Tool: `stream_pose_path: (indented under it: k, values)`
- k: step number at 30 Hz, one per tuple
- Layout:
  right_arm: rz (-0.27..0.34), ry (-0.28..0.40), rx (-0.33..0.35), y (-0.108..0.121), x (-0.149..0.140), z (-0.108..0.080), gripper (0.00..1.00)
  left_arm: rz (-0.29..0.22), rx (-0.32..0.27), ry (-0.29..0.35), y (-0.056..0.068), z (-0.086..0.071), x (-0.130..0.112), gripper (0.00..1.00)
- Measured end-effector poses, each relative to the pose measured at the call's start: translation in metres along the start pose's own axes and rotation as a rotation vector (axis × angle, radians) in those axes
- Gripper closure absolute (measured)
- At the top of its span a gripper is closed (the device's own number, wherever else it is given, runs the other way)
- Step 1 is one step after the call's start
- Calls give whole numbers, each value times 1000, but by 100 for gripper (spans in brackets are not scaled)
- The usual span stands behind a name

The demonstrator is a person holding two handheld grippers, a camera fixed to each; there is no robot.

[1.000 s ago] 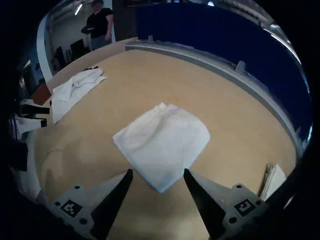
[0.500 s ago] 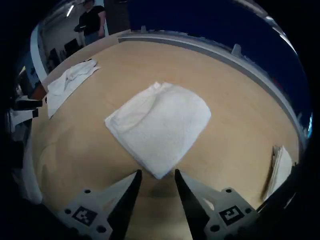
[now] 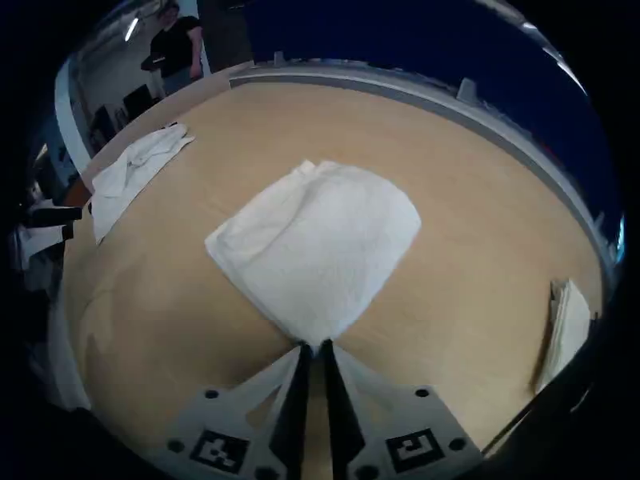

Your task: Fold towel

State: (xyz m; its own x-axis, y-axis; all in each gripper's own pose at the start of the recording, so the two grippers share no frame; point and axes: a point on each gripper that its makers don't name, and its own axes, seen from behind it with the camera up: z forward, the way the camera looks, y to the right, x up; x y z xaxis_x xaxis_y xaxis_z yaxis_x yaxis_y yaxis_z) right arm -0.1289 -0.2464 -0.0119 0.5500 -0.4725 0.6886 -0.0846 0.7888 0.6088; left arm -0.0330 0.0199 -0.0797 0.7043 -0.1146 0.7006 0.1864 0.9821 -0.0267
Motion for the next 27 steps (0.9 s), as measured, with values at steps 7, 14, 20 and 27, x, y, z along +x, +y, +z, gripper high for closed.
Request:
stream_pose_path:
  k: [7, 14, 20, 27]
  values:
    - [19, 17, 8, 1, 7, -3, 94, 4, 0, 0, 0, -1, 2, 10]
    - [10, 79, 13, 2, 36, -21, 95, 7, 1, 3, -1, -5, 6, 10]
    - [-1, 167, 23, 2, 82, -45, 95, 2, 5, 12, -2, -8, 12, 10]
    - [-25, 251, 33, 1, 128, -73, 95, -7, 13, 28, -3, -15, 19, 11]
